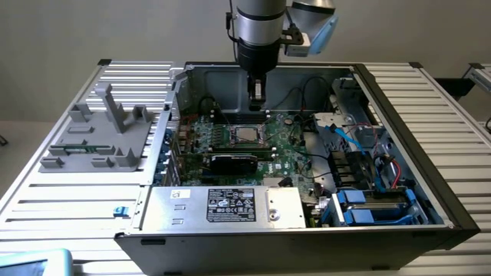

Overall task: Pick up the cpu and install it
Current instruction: 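Close the cpu cover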

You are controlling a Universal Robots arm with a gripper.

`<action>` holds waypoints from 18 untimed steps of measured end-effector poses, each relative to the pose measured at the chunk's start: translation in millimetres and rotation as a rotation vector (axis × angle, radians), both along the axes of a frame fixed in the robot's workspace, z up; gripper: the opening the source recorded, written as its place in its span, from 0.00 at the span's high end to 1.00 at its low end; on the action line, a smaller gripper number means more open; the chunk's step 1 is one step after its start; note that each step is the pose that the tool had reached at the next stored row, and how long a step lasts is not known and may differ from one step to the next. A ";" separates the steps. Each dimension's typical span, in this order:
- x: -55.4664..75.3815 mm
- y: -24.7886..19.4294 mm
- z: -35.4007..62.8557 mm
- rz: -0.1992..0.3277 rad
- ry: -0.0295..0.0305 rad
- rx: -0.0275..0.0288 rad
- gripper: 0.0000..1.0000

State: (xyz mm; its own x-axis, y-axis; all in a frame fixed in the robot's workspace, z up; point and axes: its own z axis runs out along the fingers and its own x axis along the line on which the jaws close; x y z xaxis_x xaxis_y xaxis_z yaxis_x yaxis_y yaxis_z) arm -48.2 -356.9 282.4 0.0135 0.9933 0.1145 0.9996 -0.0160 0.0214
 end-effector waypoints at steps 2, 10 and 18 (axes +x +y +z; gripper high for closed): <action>6.4 0.0 -0.3 0.000 -0.0001 0.0003 0.89; 35.3 0.0 -1.8 0.000 -0.0002 0.0005 0.89; 53.3 0.2 -9.2 -0.001 -0.0050 0.0004 0.89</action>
State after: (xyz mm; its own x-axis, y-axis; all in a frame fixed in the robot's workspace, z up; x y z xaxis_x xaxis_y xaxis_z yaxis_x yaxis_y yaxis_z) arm 5.0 -356.7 273.2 0.0139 0.9933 0.1149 0.9995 -0.0170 0.0264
